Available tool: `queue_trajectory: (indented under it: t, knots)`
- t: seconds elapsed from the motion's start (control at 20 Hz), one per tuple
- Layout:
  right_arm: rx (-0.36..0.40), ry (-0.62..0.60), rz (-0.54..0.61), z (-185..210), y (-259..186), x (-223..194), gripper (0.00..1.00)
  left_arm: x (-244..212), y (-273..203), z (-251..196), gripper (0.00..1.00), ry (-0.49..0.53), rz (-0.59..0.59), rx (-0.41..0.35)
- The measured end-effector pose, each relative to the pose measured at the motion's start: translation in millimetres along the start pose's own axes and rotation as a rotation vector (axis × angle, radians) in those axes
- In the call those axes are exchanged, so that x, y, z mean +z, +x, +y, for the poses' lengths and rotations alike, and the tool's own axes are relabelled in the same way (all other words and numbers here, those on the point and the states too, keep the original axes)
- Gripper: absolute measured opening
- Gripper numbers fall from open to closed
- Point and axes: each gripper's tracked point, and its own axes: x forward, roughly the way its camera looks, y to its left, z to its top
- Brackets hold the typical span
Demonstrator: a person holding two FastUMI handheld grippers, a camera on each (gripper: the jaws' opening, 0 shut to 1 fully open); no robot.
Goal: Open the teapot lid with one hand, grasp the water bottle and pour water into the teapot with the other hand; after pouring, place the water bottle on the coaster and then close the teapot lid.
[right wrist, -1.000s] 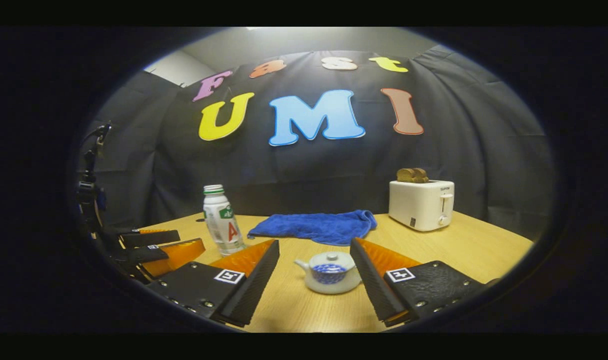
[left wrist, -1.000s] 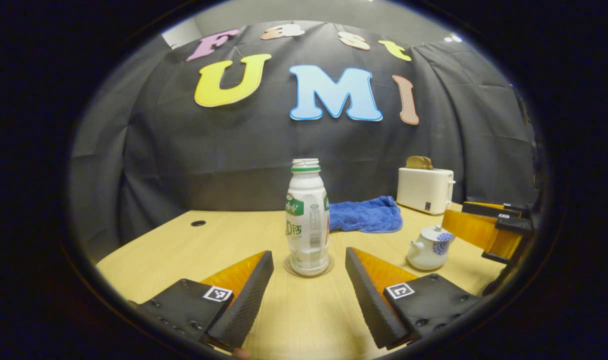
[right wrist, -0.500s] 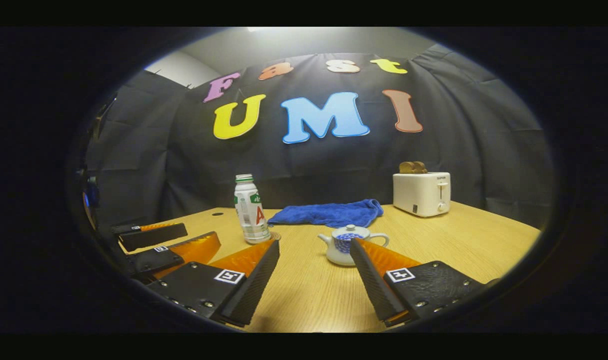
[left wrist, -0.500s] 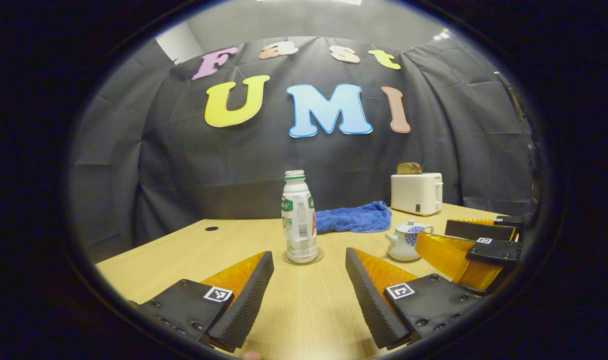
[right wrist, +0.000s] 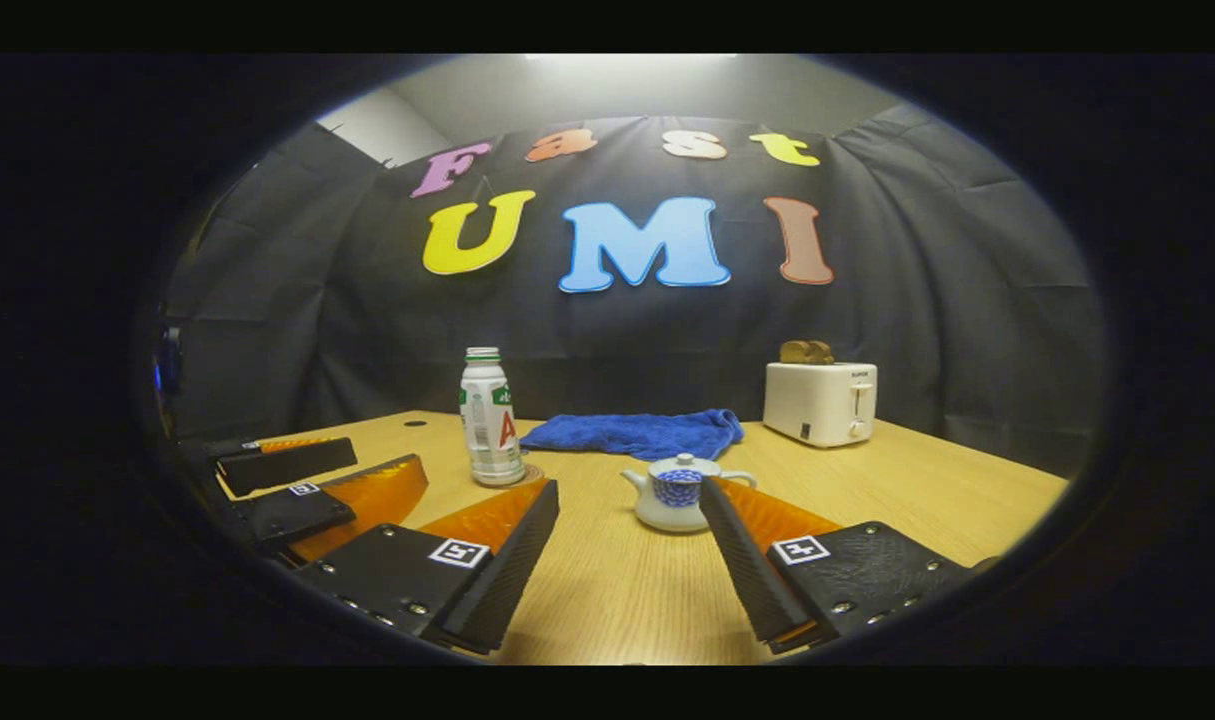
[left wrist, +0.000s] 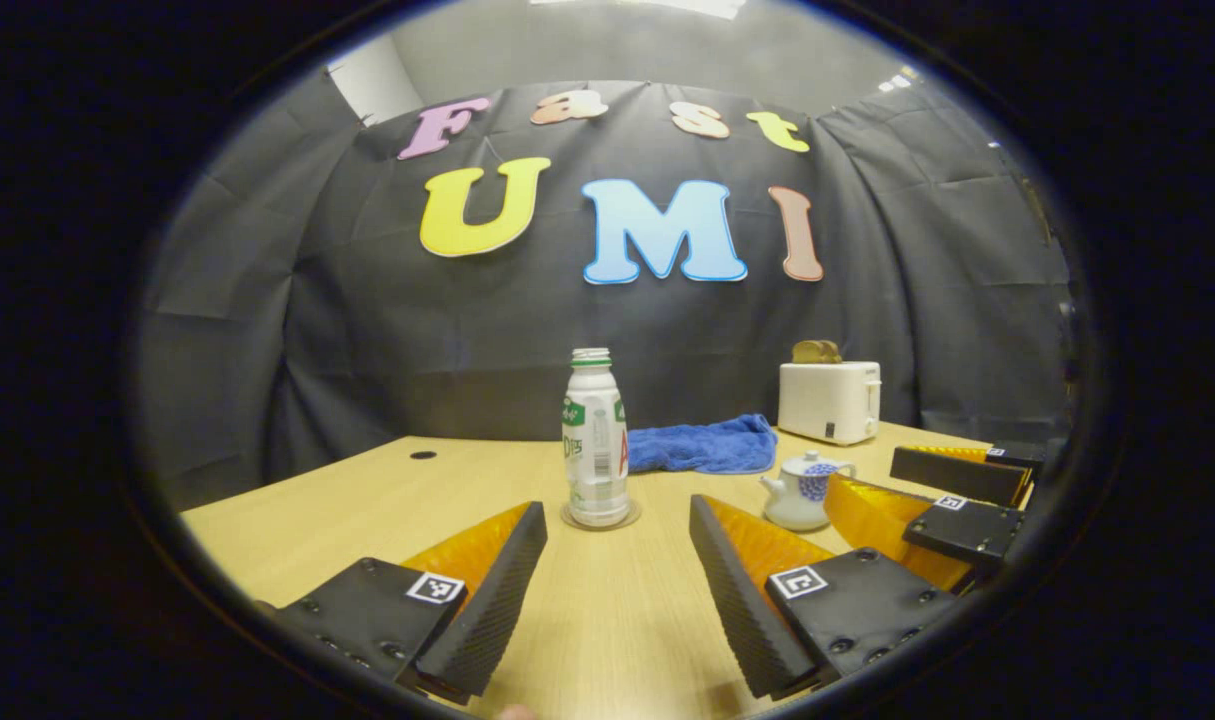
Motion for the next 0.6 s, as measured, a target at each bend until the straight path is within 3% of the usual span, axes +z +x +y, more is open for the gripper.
queue_trajectory:
  t: [0.05,0.25,0.3,0.35,0.45,0.5,0.6]
  knots:
    - [-0.006,-0.007,0.001,-1,0,0,0.88,0,-1,1,1.0,-0.006,-0.001,0.0]
    - [-0.047,-0.002,0.001,-8,0,0,0.87,0,-1,1,1.0,-0.009,-0.001,0.0]
    - [-0.057,-0.002,0.004,-9,0,0,0.76,0,-2,-1,1.0,-0.006,-0.004,-0.006]
    - [-0.065,0.001,0.006,-10,1,-2,0.99,0,-1,-2,1.0,-0.006,-0.004,-0.015]
    - [-0.081,-0.001,0.004,-12,0,-1,0.99,0,0,-8,1.0,-0.006,-0.004,-0.048]
    - [-0.086,0.001,0.004,-13,0,-1,0.98,2,-1,-11,0.95,-0.008,-0.007,-0.07]
    - [-0.096,0.001,0.005,-13,1,-1,0.98,1,0,-17,1.0,-0.007,-0.009,-0.112]
